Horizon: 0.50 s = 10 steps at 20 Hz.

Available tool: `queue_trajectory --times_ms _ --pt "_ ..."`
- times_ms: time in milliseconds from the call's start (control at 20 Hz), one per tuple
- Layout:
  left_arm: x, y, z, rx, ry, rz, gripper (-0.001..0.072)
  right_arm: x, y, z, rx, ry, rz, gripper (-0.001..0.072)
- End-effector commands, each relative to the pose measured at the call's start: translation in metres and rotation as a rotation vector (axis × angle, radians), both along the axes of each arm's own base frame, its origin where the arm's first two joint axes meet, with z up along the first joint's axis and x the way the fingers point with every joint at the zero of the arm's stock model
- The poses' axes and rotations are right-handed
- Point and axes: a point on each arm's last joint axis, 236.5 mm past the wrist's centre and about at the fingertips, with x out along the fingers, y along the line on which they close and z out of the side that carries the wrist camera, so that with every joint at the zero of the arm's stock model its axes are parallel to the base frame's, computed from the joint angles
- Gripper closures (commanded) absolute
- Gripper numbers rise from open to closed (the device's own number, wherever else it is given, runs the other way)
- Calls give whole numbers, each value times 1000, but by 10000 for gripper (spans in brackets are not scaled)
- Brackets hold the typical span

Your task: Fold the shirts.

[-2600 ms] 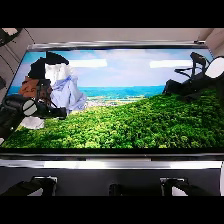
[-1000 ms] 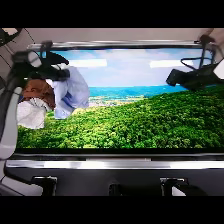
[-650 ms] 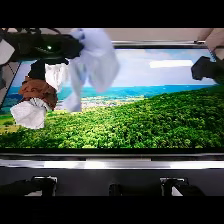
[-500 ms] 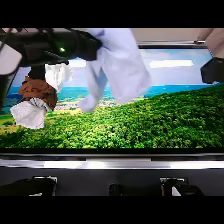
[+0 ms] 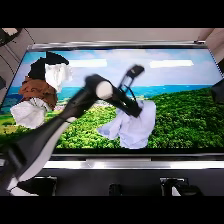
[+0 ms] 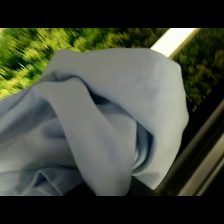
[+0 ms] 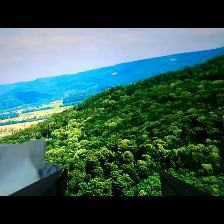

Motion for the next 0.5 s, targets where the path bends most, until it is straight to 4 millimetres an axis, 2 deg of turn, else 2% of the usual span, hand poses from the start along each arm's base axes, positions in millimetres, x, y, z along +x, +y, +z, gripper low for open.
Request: queue_trajectory --times_ms 0,50,100,150,200,250,300,350,400,450 --pt "-73 -45 -62 8 279 -124 58 12 -1 -24 3 97 -4 37" --pt "-70 -44 -54 -2 267 -122 -2 19 -1 -36 5 142 -4 37" --pt "-54 -32 -43 14 213 -104 -2 25 -1 -50 5 196 -2 37" --pt "-28 -8 -28 51 136 -68 -1 33 0 -66 10 253 -1 37" --pt "-3 24 -15 101 68 -19 0 39 2 -80 21 305 3 37" --pt "22 67 -2 174 15 42 -1 47 8 -97 42 358 19 37" --pt "38 110 6 250 0 94 3 54 13 -113 65 405 34 37" --pt "45 153 9 315 30 149 10 60 18 -132 82 455 44 37" --pt "44 188 6 351 101 195 29 64 20 -154 93 508 47 37" --pt "37 212 -3 367 176 226 29 64 21 -175 100 567 48 37"
